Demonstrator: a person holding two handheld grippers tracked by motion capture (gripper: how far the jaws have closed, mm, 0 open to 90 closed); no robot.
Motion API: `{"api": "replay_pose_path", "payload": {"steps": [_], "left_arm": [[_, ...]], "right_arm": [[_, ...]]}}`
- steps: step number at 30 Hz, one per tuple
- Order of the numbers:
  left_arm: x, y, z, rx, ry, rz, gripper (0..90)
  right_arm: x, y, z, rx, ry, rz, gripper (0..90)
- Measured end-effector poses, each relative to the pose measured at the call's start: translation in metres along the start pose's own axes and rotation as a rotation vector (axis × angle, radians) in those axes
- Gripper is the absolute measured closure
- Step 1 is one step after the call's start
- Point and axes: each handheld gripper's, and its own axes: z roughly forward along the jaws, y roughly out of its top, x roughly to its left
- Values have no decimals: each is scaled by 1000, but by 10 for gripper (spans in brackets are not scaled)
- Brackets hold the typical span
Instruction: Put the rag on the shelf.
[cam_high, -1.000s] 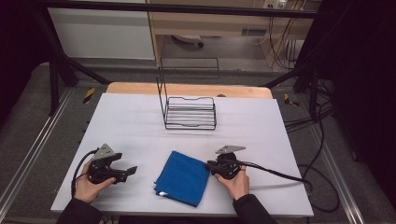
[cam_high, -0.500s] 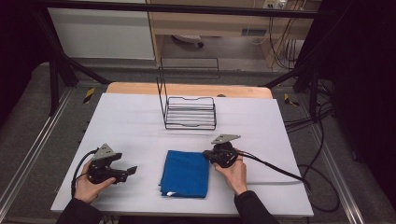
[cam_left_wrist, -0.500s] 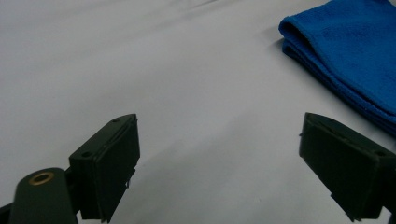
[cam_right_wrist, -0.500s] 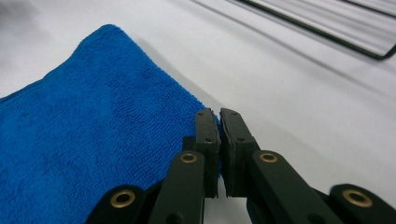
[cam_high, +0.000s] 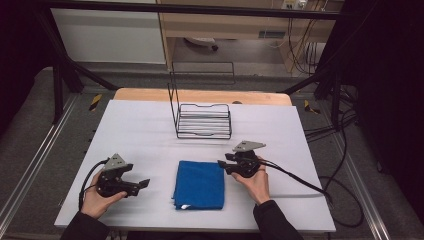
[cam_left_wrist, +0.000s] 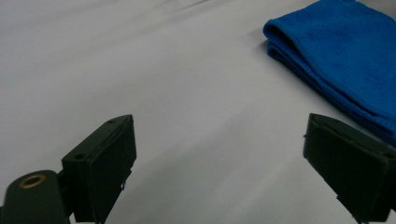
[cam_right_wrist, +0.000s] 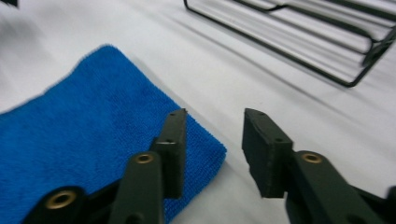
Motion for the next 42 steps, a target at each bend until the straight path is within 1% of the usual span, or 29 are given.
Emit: {"api": "replay_pose_path", "payload": {"steps": [1,2,3,4,5,6,8,9,10,11,12,13,16,20,21,24,26,28,29,32,34,36,38,40,42], "left_arm": [[-2,3,1,5,-4,5,98],[-3,6,1,7,-5,7,95],[-5,9,2,8,-7,12,95],[-7,12,3,7,-11,14,93],[-9,16,4,10,-10,25,92],[-11,19,5,7,-11,24,92],[-15,25,8,12,-17,36,92],[-17,28,10,12,-19,37,93],[-19,31,12,13,-18,40,95],[-21,34,15,14,-21,40,95],[-23,37,17,14,-25,38,95],[-25,41,20,14,-25,38,96],[-30,51,29,25,-14,53,101],[-34,66,41,28,-17,38,115],[-35,70,44,31,-13,33,120],[-37,79,53,44,4,22,135],[-37,82,59,47,9,12,148],[-37,84,65,47,15,-4,166],[-36,84,68,53,22,-9,178],[-35,81,77,76,21,-28,205],[-34,78,81,95,23,-36,239],[-35,75,85,105,23,-42,291],[-36,74,88,126,9,-40,347],[-39,73,91,120,-1,-48,384],[-41,73,95,119,-8,-47,429]], "right_arm": [[0,0,0,0,0,0,500],[-2,-2,-7,-16,-3,11,389],[-2,-2,-7,-16,-3,11,389],[-3,-4,-9,-21,-9,11,333],[-4,-7,-11,-22,-13,11,301],[-5,-9,-13,-18,-13,8,269],[-8,-13,-15,-17,-12,16,181],[-9,-16,-16,-13,-10,27,165],[-12,-20,-18,-4,-8,39,128],[-12,-20,-18,-4,-8,39,128],[-13,-21,-18,-1,-8,36,109],[-14,-22,-20,6,-5,44,94],[-15,-26,-23,-3,1,51,88],[-14,-28,-27,6,-6,49,59],[-13,-28,-28,6,-5,57,56],[-12,-30,-28,7,-3,49,50],[-11,-30,-28,8,-2,52,47],[-11,-30,-29,4,-2,57,45],[-11,-30,-29,1,-2,58,46],[-11,-29,-30,-6,-4,61,45],[-11,-30,-30,-8,-5,61,46],[-11,-30,-29,-6,-4,62,47],[-11,-30,-29,-3,-4,63,48],[-10,-30,-29,-1,-4,62,50],[-10,-30,-28,0,-3,64,54]]}}
